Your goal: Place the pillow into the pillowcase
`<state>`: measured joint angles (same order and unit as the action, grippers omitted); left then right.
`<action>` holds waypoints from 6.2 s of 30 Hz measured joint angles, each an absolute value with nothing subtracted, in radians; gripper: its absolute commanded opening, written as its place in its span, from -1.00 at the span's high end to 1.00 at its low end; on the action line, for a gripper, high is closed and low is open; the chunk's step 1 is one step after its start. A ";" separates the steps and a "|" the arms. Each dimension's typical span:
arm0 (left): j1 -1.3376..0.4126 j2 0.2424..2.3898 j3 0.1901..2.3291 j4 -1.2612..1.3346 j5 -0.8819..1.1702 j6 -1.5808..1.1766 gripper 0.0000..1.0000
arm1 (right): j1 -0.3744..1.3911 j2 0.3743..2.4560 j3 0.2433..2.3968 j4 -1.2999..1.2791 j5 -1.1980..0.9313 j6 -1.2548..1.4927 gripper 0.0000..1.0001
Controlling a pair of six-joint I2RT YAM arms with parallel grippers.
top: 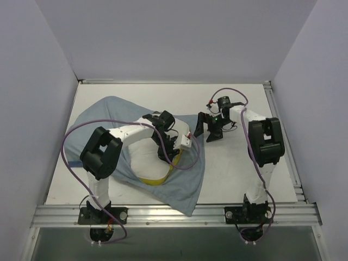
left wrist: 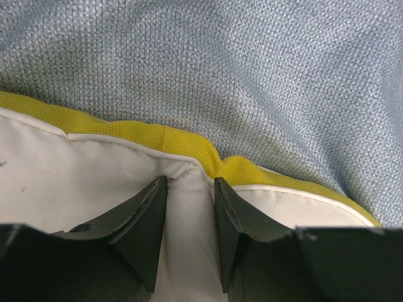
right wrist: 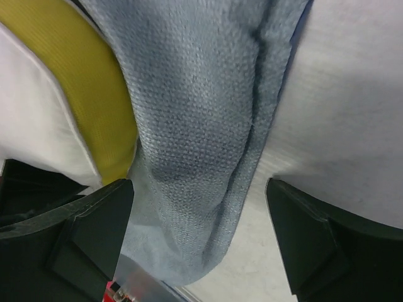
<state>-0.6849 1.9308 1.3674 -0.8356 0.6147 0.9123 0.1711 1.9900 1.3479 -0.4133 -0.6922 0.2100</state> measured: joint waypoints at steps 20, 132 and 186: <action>-0.766 1.768 1.496 -0.822 0.541 0.734 -0.31 | 0.139 1.890 1.105 -0.327 -0.831 0.274 1.00; -0.498 1.914 1.302 -0.573 0.252 0.913 0.01 | -0.309 1.877 1.069 -0.660 -1.040 0.066 1.00; -0.780 1.856 1.609 -0.810 0.575 0.322 0.60 | 0.100 1.737 1.037 -0.643 -1.171 -0.005 1.00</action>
